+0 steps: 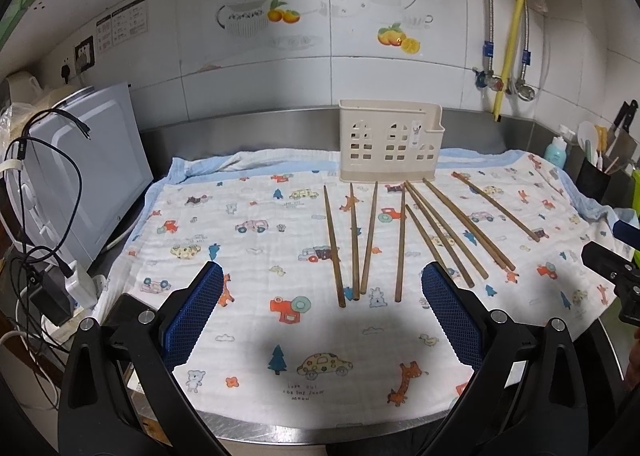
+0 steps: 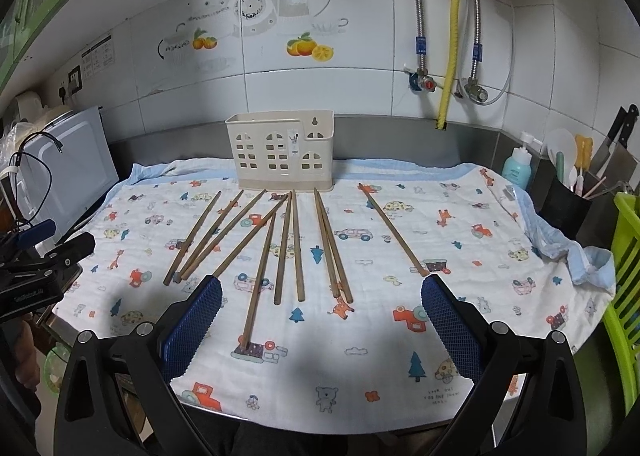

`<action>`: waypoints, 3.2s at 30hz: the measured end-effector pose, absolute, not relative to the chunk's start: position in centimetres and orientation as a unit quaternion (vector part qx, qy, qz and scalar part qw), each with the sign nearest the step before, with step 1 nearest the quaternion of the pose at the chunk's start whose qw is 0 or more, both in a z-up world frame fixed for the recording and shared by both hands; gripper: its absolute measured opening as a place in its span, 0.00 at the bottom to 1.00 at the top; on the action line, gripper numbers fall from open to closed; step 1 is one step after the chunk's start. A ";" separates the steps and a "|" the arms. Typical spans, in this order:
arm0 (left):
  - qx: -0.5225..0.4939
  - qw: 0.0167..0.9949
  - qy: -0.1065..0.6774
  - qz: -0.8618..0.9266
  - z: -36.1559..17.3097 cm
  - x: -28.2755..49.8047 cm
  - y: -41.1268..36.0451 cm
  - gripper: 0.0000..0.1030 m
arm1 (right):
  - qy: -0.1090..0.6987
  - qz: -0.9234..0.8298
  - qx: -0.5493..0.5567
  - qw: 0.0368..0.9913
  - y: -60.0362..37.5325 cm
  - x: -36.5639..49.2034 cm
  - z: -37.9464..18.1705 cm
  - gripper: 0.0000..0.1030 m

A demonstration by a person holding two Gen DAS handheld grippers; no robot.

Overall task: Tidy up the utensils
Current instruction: 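Lower the left tool over one chopstick while the right tool lowers over another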

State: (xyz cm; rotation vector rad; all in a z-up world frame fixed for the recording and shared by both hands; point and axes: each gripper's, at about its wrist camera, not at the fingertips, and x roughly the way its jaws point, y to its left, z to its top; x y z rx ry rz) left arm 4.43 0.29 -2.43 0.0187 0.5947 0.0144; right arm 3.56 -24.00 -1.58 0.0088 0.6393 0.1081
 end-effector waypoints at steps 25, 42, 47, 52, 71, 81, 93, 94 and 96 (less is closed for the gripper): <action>-0.012 0.937 0.350 0.016 -5.6 10.3 0.5 0.95 | 0.348 0.052 0.011 0.936 -26.4 8.0 -4.6 0.94; -0.041 0.919 0.390 0.027 -9.0 15.3 2.1 0.94 | 0.381 0.041 0.015 0.924 -28.3 12.3 -7.8 0.94; -0.038 0.916 0.399 0.024 -9.8 16.7 1.9 0.88 | 0.393 0.044 0.028 0.918 -29.3 13.7 -8.9 0.94; -0.038 0.912 0.409 0.021 -10.7 18.0 1.6 0.82 | 0.400 0.039 0.025 0.916 -29.8 14.6 -9.7 0.94; -0.074 0.896 0.437 -0.012 -13.0 21.8 1.6 0.36 | 0.415 0.033 0.007 0.909 -33.4 19.4 -11.1 0.87; -0.088 0.893 0.439 -0.031 -13.4 22.3 1.5 0.20 | 0.445 0.050 0.005 0.894 -34.4 21.9 -12.6 0.52; -0.094 0.891 0.442 -0.040 -13.9 22.7 1.5 0.19 | 0.459 0.060 -0.008 0.886 -34.2 23.1 -13.8 0.19; -0.093 0.891 0.442 -0.040 -13.9 22.7 1.5 0.19 | 0.459 0.061 -0.010 0.886 -34.1 23.2 -13.8 0.16; -0.097 0.891 0.441 -0.040 -14.0 22.7 1.6 0.19 | 0.459 0.063 -0.012 0.886 -34.1 23.3 -13.8 0.12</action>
